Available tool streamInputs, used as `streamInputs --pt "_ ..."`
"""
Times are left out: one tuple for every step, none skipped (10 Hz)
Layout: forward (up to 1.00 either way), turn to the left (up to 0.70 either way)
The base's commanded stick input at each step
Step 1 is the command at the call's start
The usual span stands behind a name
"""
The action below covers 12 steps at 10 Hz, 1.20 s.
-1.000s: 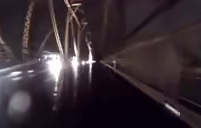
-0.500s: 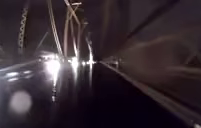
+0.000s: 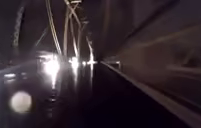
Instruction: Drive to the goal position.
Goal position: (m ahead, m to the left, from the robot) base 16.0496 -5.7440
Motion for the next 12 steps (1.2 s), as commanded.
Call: streamInputs --pt "1.0 0.0" --pt "1.0 -0.02" --pt "1.0 -0.03" --pt "1.0 -0.02" --pt "1.0 -0.02" --pt "1.0 -0.02" --pt "1.0 -0.02" --pt "1.0 -0.02" --pt "1.0 -0.02" --pt "1.0 -0.02" --pt "1.0 -0.01" --pt "1.0 0.0"
